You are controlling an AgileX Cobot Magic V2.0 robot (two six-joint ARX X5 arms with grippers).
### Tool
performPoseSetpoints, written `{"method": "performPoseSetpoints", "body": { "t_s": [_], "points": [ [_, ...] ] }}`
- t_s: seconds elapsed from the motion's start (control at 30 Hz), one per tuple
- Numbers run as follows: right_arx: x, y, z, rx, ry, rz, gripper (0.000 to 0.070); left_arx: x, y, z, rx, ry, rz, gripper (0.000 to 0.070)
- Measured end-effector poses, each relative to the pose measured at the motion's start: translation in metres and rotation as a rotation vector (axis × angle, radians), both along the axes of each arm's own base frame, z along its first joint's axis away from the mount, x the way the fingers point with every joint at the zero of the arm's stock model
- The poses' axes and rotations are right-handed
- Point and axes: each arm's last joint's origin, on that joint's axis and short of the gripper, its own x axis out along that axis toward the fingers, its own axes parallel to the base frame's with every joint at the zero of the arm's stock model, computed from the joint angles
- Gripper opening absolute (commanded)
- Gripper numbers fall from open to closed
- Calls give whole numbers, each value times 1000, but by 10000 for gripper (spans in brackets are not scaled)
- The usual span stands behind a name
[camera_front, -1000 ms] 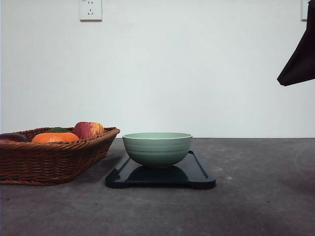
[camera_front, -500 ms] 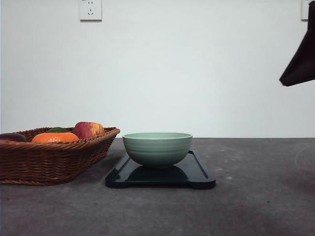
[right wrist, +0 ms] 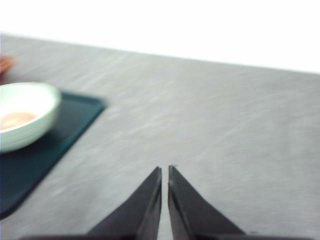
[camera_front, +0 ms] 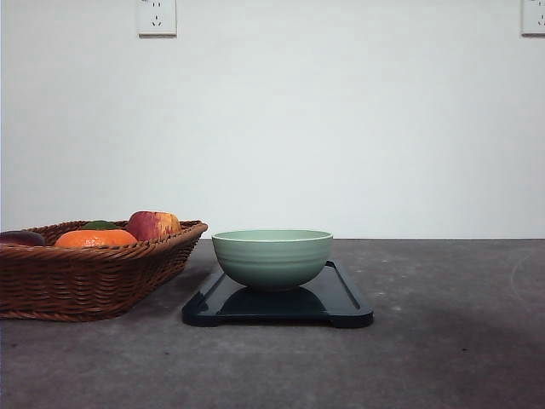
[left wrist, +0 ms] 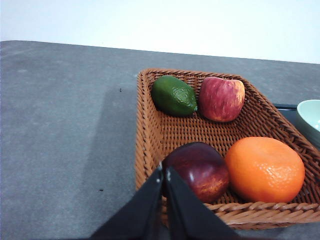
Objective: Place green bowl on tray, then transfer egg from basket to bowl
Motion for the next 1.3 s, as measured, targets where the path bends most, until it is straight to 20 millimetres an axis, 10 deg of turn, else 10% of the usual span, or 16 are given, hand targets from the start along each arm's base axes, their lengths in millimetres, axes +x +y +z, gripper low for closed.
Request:
{"method": "performPoseSetpoints", "body": {
  "t_s": [0.27,1.3],
  "points": [
    [-3,-6,-26,3,-32,-55,16,0,0,0,0,0,0,0],
    [-3,-6,-25,4,-41,-55,16,0,0,0,0,0,0,0]
  ]
}}
